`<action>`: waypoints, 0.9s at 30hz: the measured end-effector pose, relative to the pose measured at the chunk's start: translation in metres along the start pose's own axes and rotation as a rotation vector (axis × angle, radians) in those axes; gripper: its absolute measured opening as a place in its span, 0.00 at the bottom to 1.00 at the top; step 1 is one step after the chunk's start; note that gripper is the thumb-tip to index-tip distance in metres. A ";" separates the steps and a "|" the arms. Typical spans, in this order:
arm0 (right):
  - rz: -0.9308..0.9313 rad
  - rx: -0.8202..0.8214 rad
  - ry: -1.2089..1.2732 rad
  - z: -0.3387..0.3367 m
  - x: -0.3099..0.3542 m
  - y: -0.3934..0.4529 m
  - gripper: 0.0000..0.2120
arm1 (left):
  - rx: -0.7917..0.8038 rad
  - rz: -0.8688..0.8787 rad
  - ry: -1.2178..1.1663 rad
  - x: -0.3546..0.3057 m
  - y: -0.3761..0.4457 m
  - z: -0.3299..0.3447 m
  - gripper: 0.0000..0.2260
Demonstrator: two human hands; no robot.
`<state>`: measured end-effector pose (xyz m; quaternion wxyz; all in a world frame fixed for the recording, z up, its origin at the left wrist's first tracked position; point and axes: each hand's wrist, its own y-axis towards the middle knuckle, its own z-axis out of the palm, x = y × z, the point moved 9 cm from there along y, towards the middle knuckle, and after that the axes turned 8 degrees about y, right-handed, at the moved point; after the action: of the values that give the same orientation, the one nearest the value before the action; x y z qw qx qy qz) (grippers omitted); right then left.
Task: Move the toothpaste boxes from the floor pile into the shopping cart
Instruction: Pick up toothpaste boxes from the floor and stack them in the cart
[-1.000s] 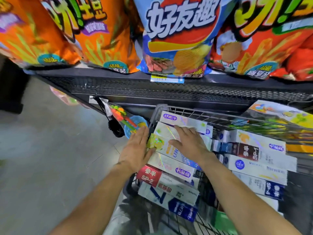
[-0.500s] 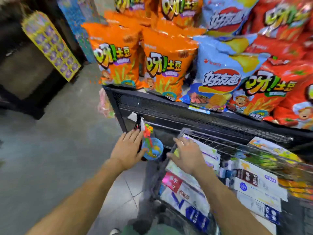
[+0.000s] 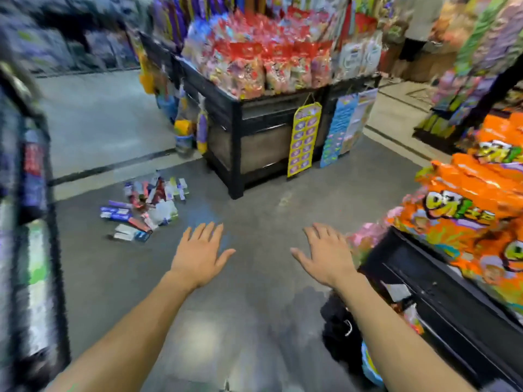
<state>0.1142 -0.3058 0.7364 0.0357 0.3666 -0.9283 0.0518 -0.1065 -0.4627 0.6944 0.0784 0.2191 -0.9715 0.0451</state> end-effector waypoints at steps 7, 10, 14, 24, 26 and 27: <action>-0.303 0.047 -0.011 0.022 0.139 0.128 0.43 | 0.117 -0.311 0.017 0.143 0.006 0.038 0.37; -0.412 0.085 -0.015 0.034 0.185 0.187 0.45 | 0.155 -0.400 0.025 0.190 0.024 0.051 0.40; -0.522 0.121 -0.021 0.043 0.238 0.271 0.48 | 0.171 -0.513 -0.021 0.249 0.065 0.066 0.42; -0.683 0.249 -0.016 0.077 0.360 0.440 0.35 | 0.251 -0.731 -0.067 0.371 0.144 0.101 0.44; -0.696 0.279 -0.032 0.090 0.383 0.471 0.35 | 0.284 -0.746 -0.082 0.398 0.160 0.117 0.45; -0.701 0.292 -0.040 0.097 0.395 0.487 0.35 | 0.299 -0.752 -0.085 0.412 0.169 0.126 0.45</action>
<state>-0.5094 -0.2316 0.6472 -0.0197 0.6640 -0.7299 0.1612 -0.5635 -0.4984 0.6324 0.0163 0.5698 -0.8088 0.1450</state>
